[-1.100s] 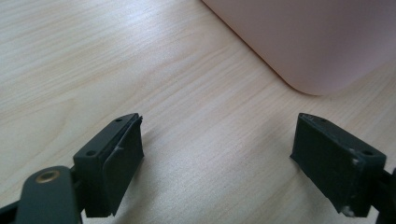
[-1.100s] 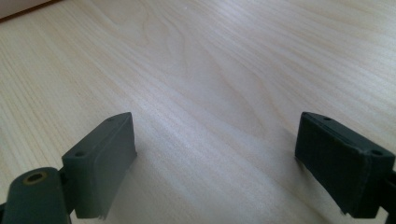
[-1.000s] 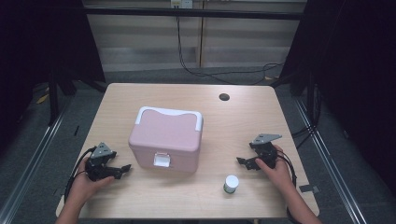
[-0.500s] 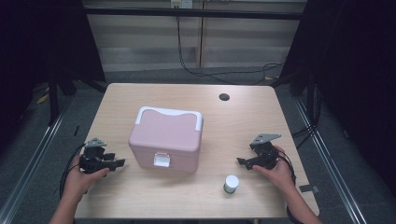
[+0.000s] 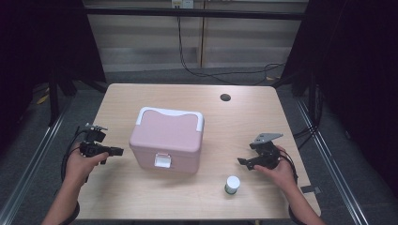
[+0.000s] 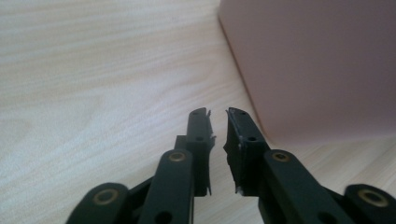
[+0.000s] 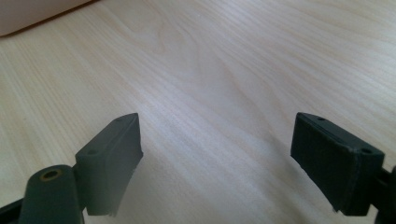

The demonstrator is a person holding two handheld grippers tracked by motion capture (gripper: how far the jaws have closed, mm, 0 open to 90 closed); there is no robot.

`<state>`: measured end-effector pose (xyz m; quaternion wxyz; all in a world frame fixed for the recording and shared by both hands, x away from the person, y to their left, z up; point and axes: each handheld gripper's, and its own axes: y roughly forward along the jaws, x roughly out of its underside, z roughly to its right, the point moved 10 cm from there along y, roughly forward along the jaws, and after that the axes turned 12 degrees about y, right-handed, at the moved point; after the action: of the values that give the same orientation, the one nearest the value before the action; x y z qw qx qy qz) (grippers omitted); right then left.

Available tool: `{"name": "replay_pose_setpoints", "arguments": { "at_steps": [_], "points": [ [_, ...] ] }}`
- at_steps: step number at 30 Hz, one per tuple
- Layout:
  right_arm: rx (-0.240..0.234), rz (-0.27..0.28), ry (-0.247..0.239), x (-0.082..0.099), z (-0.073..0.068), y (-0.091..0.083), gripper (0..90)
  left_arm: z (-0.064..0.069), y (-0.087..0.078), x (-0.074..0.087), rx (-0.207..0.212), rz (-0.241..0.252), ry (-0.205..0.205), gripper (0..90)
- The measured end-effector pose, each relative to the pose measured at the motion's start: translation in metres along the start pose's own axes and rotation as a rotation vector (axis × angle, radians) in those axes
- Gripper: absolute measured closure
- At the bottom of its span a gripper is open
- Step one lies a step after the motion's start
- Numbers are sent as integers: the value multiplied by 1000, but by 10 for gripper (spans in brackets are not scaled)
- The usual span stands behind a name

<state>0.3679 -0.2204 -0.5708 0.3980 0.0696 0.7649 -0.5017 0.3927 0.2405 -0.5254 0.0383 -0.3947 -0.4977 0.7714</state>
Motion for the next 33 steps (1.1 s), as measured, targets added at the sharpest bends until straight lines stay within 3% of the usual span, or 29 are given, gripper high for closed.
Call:
{"name": "replay_pose_setpoints", "arguments": {
  "at_steps": [4, 7, 9, 12, 19, 22, 25, 28, 33],
  "points": [
    [7, -16, -15, 1, 0, 0, 157, 5, -4, -12, 25, -1, -24, 900],
    [3, -21, -24, 2, -1, 1, 157, 13, -4, -21, 59, -3, -52, 900],
    [2, -18, -20, 1, -2, 0, 157, 14, -6, -24, 71, -11, -33, 900],
    [-4, -13, -19, 0, -3, -1, 157, 19, -5, -27, 95, 2, -53, 900],
    [-11, -7, -25, -2, -5, -1, 157, 36, 1, -37, 135, 25, -30, 900],
    [-12, 1, -29, -3, -6, -2, 157, 38, 3, -39, 123, 18, -27, 900],
    [-17, 3, -31, -4, -6, -2, 157, 38, 5, -39, 126, 25, -55, 900],
    [-19, 0, -29, -4, -7, -2, 157, 37, 4, -37, 131, 13, -47, 900],
    [-24, -2, -25, -4, -7, -2, 157, 41, 5, -36, 145, 22, -83, 900]
  ]
}}
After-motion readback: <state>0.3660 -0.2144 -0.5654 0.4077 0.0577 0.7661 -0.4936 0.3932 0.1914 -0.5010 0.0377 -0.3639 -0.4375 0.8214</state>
